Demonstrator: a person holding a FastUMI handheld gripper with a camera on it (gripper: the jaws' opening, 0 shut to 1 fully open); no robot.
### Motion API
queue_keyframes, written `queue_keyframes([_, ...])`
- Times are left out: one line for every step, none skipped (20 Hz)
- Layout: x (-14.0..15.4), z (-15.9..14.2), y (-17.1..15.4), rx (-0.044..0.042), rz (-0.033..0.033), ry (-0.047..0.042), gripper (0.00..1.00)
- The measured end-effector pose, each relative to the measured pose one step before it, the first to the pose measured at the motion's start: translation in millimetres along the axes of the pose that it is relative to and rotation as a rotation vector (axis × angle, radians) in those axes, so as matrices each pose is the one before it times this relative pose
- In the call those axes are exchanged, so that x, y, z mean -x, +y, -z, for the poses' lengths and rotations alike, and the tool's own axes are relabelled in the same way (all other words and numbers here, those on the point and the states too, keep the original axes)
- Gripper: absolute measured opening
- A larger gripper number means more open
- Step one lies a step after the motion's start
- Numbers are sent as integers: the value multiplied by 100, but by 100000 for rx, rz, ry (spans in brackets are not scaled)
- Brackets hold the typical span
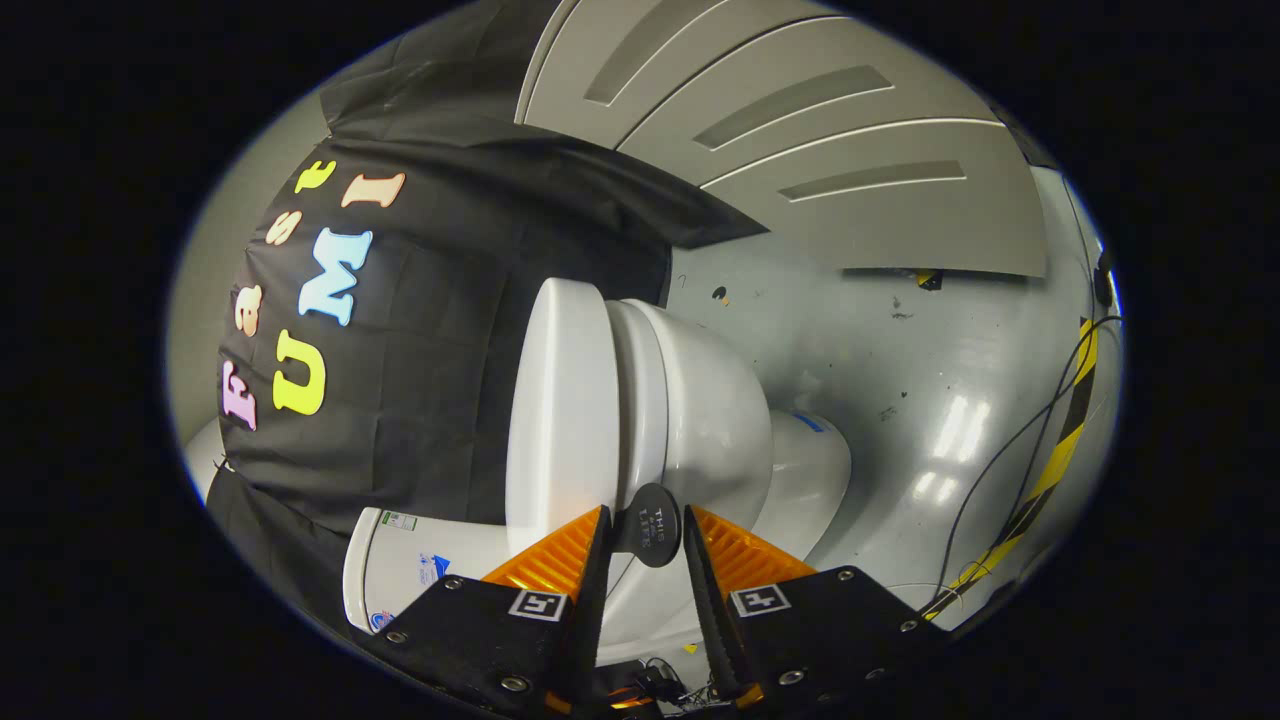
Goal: Open the toilet lid.
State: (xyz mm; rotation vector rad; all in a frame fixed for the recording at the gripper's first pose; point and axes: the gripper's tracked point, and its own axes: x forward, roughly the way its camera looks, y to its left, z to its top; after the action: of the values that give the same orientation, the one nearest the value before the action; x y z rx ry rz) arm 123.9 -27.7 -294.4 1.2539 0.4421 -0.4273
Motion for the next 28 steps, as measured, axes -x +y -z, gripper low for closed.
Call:
queue_keyframes([-30, -31, -15, 459, 192, 184, 43])
queue_keyframes([-155, 10, -100, 288, 269, 593, 39])
queue_keyframes([31, 4, -28, -527, -40, 757, 36])
queue_keyframes([-52, -109, -194, -548, 323, 341, 33])
queue_keyframes([-77, 11, -87, -820, -385, 341, 29])
queue_keyframes([86, -73, -60, -604, 20, -20, 24])
queue_keyframes([-28, 97, -109, -206, -36, -101, 20])
queue_keyframes([-7, -27, 42, 504, 90, -565, 18])
queue_keyframes([22, -107, 145, 396, -264, -553, 18])
queue_keyframes([156, -62, 105, 50, -286, -722, 15])
queue_keyframes([30, -75, 46, -653, -259, -379, 13])
queue_keyframes([-22, -34, 30, -816, -403, -234, 11])
queue_keyframes([-6, 99, 8, -833, -166, 145, 10])
queue_keyframes([11, 131, -54, -485, -5, 444, 8])
queue_keyframes([-109, 4, -27, 146, 185, 297, 8])
queue_keyframes([109, -97, 112, 258, -135, 120, 8])
queue_keyframes([12, 63, 78, 267, -105, 723, 7])
queue_keyframes([61, -152, 203, 53, -756, -169, 5])
queue_keyframes([60, -70, 160, -316, -654, 224, 4])
queue_keyframes([45, -51, -42, -42, -99, -128, 0])
queue_keyframes([-21, 66, 21, 121, -9, -121, 0])
queue_keyframes([22, 45, 1, 185, 71, 149, 0])
queue_keyframes([-70, -25, 21, 468, 209, 78, 0])
queue_keyframes([40, 5, 51, 247, 368, 323, 0])
queue_keyframes([35, -70, 47, 287, 370, 214, 0])
queue_keyframes([-9, 64, 125, 668, 349, 267, 0])
queue_keyframes([-8, 29, 52, 857, 676, 498, 0])
queue_keyframes([78, -8, 30, 728, 899, 712, 0])
